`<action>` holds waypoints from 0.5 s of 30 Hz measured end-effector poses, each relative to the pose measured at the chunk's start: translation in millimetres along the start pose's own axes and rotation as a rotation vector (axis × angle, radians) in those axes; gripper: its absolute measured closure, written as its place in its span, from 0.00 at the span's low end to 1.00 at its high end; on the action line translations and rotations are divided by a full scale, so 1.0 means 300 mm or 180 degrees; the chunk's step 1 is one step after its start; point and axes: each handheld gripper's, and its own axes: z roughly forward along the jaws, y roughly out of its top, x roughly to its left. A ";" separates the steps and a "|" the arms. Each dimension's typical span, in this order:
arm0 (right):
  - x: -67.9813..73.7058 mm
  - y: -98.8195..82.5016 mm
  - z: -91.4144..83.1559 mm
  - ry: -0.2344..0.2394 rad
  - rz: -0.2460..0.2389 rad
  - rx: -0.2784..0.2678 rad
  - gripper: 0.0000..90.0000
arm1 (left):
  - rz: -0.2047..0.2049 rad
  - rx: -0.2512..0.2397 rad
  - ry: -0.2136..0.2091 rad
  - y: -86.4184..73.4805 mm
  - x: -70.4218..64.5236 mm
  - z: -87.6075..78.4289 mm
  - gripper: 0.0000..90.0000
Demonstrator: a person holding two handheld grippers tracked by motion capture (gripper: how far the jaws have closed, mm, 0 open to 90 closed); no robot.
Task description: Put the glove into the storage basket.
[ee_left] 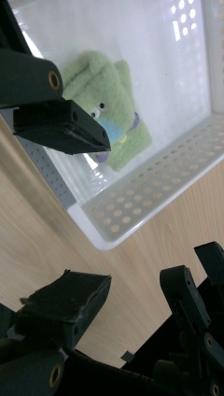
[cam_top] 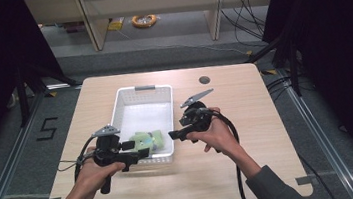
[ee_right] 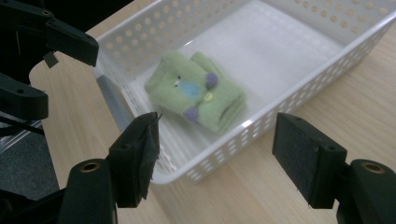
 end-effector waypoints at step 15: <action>-0.012 -0.116 -0.113 -0.0050 0.0063 -0.0196 0.34 | 0.0194 -0.0028 -0.0066 -0.049 -0.082 0.007 0.28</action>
